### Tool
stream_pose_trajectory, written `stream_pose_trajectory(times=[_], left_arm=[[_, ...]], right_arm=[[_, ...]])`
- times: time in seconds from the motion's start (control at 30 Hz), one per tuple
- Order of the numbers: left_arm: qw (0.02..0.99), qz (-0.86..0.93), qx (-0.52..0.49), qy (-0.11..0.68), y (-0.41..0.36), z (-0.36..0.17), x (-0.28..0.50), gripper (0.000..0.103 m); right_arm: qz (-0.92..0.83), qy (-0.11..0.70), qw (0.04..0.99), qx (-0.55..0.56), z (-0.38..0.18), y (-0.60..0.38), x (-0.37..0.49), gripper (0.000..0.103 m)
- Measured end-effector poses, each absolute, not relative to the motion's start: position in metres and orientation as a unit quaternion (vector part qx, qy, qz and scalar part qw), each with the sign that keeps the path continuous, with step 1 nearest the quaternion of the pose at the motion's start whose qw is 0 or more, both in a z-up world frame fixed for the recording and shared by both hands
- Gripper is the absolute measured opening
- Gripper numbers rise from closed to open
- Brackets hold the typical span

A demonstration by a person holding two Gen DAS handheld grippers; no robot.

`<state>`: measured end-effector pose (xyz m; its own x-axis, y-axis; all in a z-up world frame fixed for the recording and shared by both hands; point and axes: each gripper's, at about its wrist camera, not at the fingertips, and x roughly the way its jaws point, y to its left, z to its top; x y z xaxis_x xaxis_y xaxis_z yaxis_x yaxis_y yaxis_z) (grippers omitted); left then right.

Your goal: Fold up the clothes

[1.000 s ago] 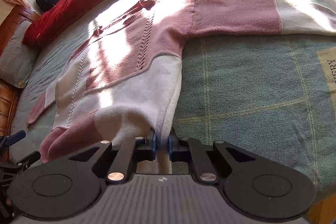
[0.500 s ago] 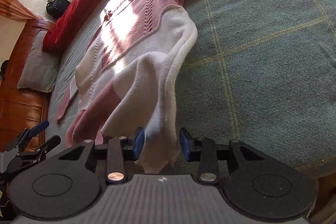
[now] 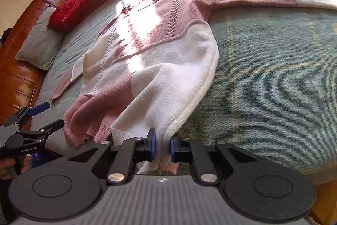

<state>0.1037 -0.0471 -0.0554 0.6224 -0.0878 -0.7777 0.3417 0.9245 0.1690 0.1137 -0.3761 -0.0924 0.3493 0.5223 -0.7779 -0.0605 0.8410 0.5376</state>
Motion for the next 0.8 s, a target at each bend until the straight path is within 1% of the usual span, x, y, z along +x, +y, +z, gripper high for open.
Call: stream_pose_trajectory(times=[0.1, 0.23, 0.4, 0.47, 0.6, 0.77, 0.8], left_arm=[[0.887, -0.121, 0.153, 0.419, -0.045, -0.057, 0.101, 0.091], [0.886, -0.120, 0.157, 0.419, -0.042, -0.059, 0.100, 0.091], [0.885, -0.121, 0.164, 0.419, -0.038, -0.060, 0.098, 0.091], [0.884, -0.121, 0.169, 0.418, -0.036, -0.061, 0.098, 0.091], [0.883, -0.122, 0.183, 0.414, -0.034, -0.064, 0.096, 0.091], [0.872, -0.166, 0.249, 0.386, -0.045, -0.074, 0.081, 0.092], [0.865, -0.179, 0.264, 0.387, -0.049, -0.077, 0.078, 0.093]], right_arm=[[0.168, 0.547, 0.794, 0.206, -0.085, -0.388, 0.115, 0.013], [0.134, 0.579, 0.782, 0.189, -0.094, -0.398, 0.122, 0.013], [0.094, 0.622, 0.768, 0.119, -0.116, -0.388, 0.125, 0.014], [0.082, 0.624, 0.770, 0.108, -0.117, -0.386, 0.123, 0.017], [0.049, 0.604, 0.792, 0.072, -0.103, -0.386, 0.119, 0.019], [0.111, 0.573, 0.809, 0.074, -0.079, -0.369, 0.113, 0.031], [0.133, 0.572, 0.805, 0.080, -0.077, -0.361, 0.113, 0.032]])
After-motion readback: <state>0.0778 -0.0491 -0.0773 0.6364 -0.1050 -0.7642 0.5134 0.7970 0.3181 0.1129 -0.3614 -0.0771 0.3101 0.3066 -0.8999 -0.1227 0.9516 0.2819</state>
